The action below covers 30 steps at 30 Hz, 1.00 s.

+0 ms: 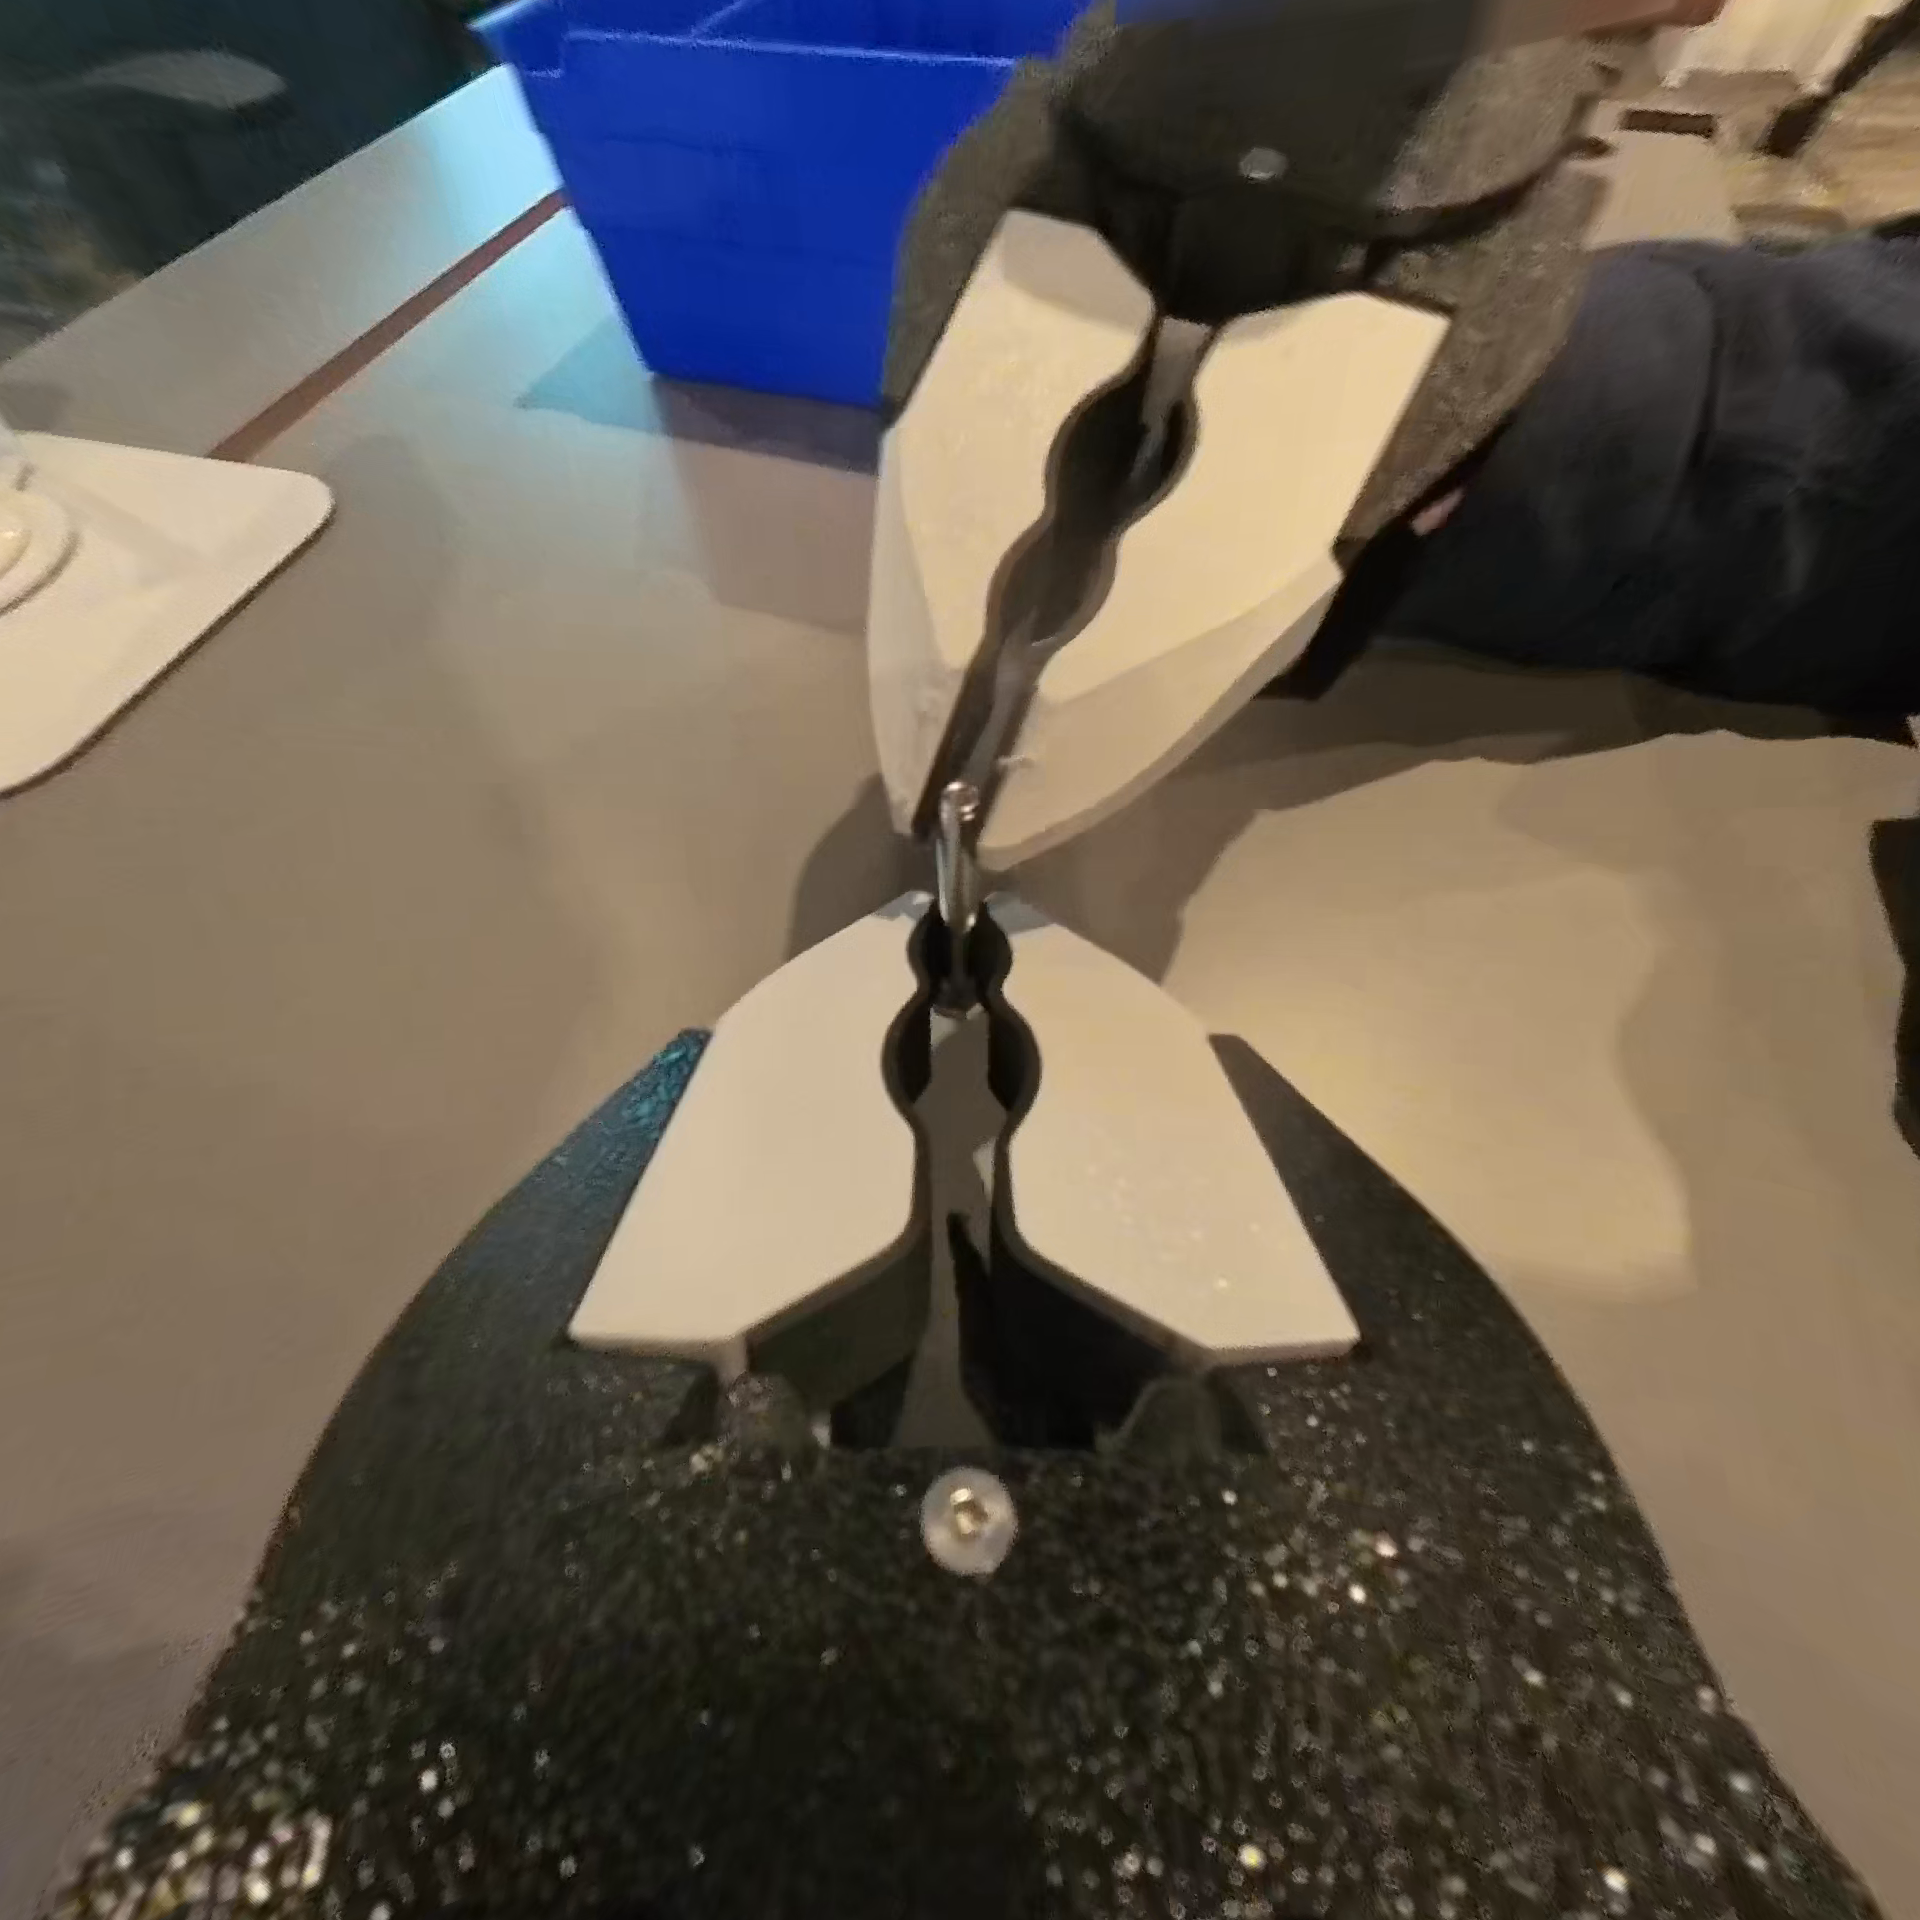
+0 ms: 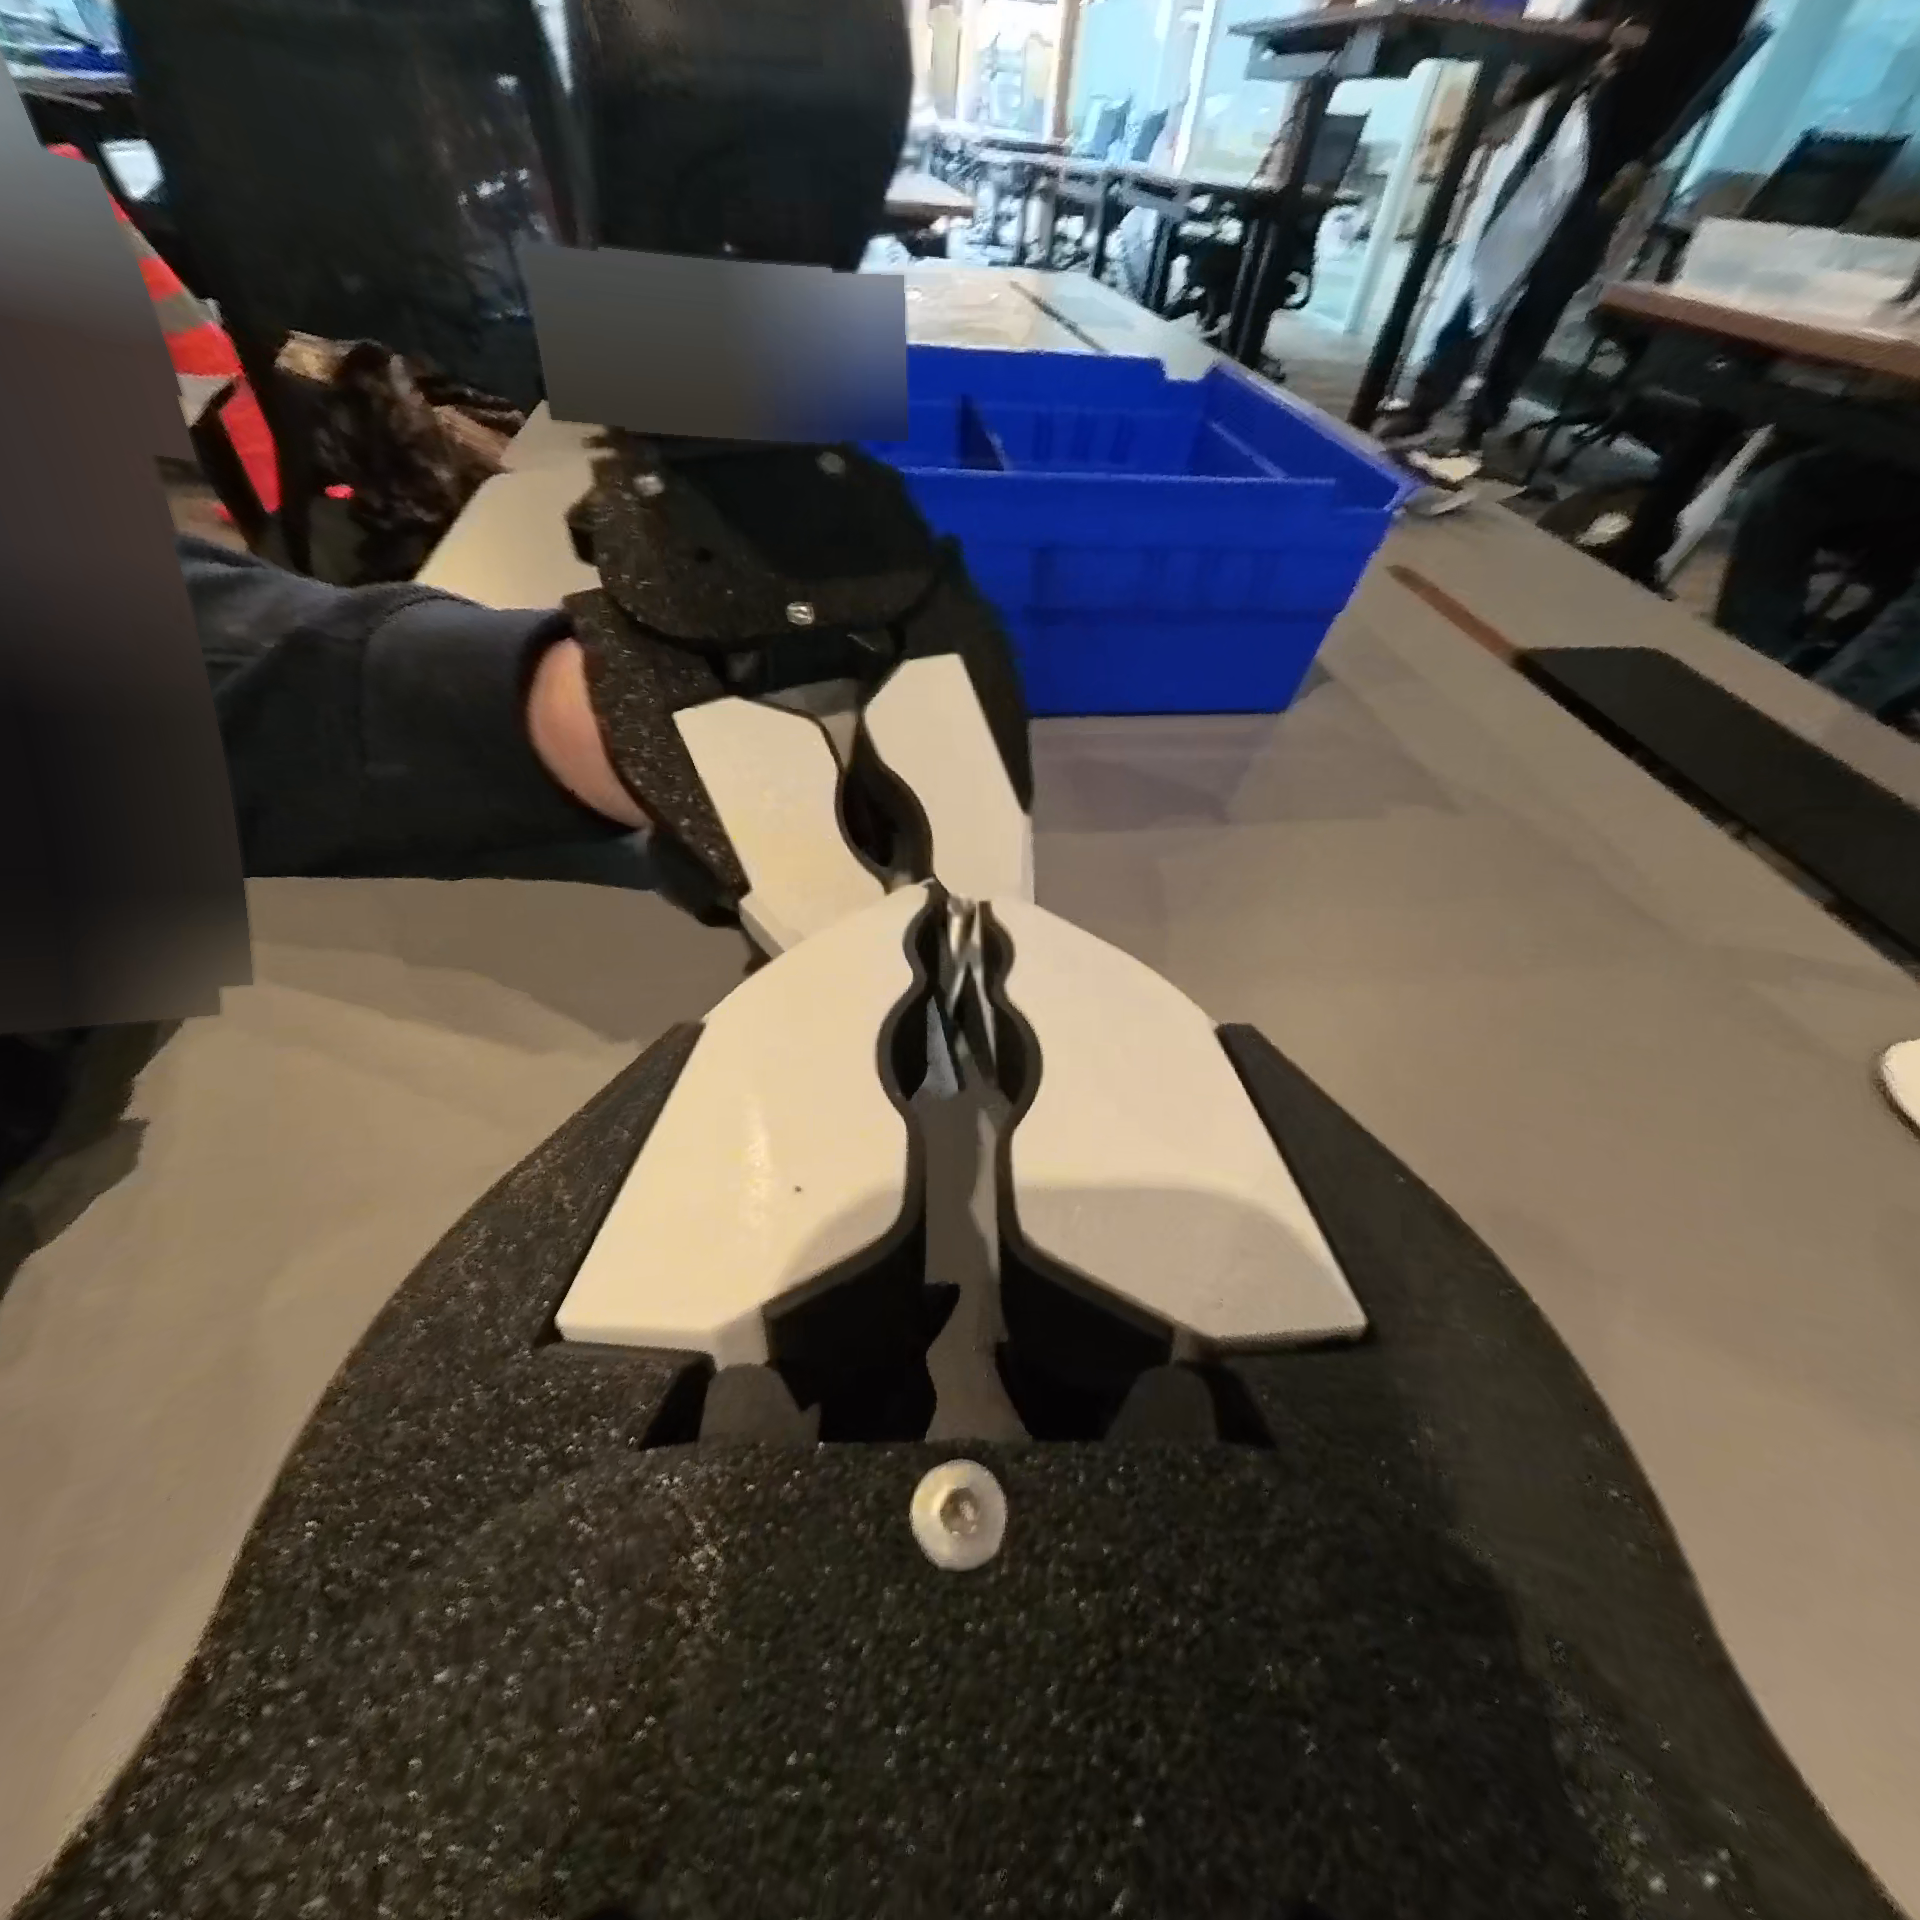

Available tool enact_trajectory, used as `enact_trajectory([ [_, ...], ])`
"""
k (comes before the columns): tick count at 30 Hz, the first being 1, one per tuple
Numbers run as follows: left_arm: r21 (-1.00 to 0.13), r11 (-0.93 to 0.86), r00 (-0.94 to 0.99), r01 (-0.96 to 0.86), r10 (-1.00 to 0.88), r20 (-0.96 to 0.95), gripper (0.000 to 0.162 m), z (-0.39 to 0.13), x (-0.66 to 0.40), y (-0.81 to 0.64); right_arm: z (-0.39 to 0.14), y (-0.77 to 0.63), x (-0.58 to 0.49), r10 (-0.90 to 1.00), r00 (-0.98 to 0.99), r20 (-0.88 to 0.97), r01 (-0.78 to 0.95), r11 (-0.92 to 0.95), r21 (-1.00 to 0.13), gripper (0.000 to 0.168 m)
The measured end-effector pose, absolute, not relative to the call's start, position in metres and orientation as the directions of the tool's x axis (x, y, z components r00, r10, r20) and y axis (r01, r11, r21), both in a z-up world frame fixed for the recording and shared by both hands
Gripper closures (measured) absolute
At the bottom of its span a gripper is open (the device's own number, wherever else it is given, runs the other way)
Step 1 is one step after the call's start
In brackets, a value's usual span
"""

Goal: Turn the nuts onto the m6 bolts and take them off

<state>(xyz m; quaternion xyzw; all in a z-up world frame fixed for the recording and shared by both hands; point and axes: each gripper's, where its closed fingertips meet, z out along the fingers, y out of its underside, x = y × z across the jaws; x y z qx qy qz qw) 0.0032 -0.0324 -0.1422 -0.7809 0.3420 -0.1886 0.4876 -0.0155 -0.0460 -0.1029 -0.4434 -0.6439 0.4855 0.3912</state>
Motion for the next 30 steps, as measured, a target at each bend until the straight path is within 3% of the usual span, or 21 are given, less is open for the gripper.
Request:
enact_trajectory([
  [1, -0.891, -0.298, 0.725, -0.344, -0.687, -0.05, 0.158, -0.139, -0.002, -0.031, -0.101, -0.041, -0.016, 0.96, -0.265, 0.093, 0.178, 0.144, -0.973, 0.155],
  [4, -0.909, -0.277, 0.836, -0.311, -0.536, -0.123, 0.158, -0.119, -0.033, -0.027, -0.105, -0.022, -0.015, 0.974, -0.188, 0.13, 0.214, 0.17, -0.962, 0.149],
  [8, -0.962, -0.197, 0.932, -0.189, -0.343, -0.113, 0.158, -0.087, -0.073, -0.029, -0.143, -0.031, -0.034, 0.959, -0.246, 0.138, 0.414, 0.233, -0.88, 0.146],
  [14, -0.981, -0.146, 0.968, -0.13, -0.233, -0.094, 0.158, -0.075, -0.101, -0.032, -0.182, -0.047, -0.079, 0.938, -0.293, 0.184, 0.561, 0.325, -0.761, 0.144],
  [18, -0.979, -0.156, 0.968, -0.135, -0.23, -0.097, 0.158, -0.079, -0.104, -0.031, -0.191, -0.044, -0.089, 0.952, -0.262, 0.16, 0.607, 0.292, -0.739, 0.145],
  [21, -0.978, -0.157, 0.965, -0.134, -0.246, -0.093, 0.158, -0.081, -0.101, -0.03, -0.193, -0.043, -0.092, 0.958, -0.251, 0.136, 0.618, 0.267, -0.739, 0.161],
  [24, -0.976, -0.164, 0.957, -0.141, -0.277, -0.092, 0.158, -0.084, -0.097, -0.028, -0.19, -0.035, -0.088, 0.961, -0.227, 0.159, 0.627, 0.269, -0.731, 0.163],
  [30, -0.927, -0.331, 0.887, -0.178, -0.461, -0.005, 0.158, -0.124, -0.055, -0.023, -0.136, 0.008, -0.045, 0.979, -0.07, 0.191, 0.524, 0.199, -0.828, 0.164],
])
